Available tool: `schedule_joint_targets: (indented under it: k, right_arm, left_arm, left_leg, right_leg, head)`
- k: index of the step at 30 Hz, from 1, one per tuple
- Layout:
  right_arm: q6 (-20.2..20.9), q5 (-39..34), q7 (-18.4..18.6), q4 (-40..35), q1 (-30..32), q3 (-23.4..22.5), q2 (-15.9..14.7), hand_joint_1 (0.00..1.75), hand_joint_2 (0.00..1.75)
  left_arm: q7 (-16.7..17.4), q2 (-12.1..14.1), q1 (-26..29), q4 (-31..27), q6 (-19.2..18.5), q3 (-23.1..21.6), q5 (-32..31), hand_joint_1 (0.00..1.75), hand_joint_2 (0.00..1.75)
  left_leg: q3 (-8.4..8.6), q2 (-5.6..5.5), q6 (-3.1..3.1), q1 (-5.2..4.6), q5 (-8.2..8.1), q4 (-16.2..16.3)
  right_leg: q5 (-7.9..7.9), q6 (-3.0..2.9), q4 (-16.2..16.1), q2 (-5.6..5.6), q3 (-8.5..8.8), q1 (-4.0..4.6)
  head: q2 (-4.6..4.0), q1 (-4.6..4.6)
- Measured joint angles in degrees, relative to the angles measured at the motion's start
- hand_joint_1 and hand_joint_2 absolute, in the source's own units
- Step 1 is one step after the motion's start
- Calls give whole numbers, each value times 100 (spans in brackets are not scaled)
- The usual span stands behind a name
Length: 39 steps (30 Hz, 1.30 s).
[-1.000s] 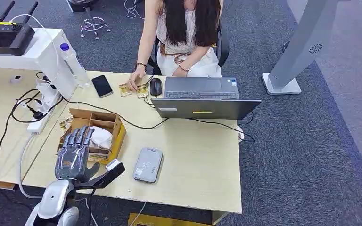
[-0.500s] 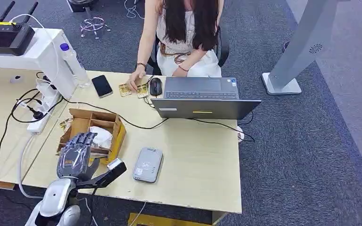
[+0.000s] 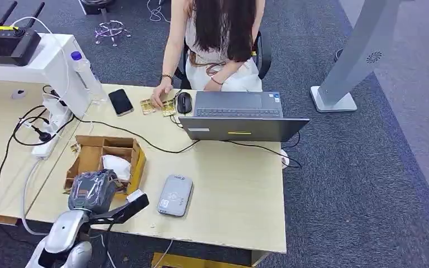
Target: Pass the card to the sensor for recognition and then transmit it.
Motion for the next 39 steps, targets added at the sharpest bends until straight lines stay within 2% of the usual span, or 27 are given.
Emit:
schedule_joint_targets:
  k: [3,7,22,31,39]
  right_arm:
    - [0,7,2,0,0,0,-7,0,175]
    - [-2,11,0,0,0,0,-20,0,175]
    - [0,17,-15,0,3,-7,-26,0,175]
    - [0,0,-52,0,32,-42,-31,0,175]
    - [0,-11,-116,0,70,-131,-33,0,175]
  left_arm:
    - [-11,11,-20,55,57,0,-17,175,175]
    - [-31,4,-20,92,413,0,-26,175,175]
    - [-7,-39,-8,63,531,7,-50,175,175]
    - [-136,-31,-34,-320,533,11,-105,175,175]
    - [-254,87,-236,-885,463,9,-9,175,175]
  left_leg:
    - [0,0,0,0,0,0]
    - [1,0,0,0,0,0]
    - [1,0,0,0,0,0]
    - [2,0,0,0,1,1]
    - [2,1,-1,1,1,1]
  right_leg:
    - [0,0,0,0,0,0]
    - [0,0,0,0,0,0]
    - [0,0,0,0,0,0]
    - [0,0,0,0,0,0]
    - [1,-1,1,1,0,0]
  head:
    - [0,2]
    - [0,2]
    - [0,0]
    - [0,2]
    - [0,2]
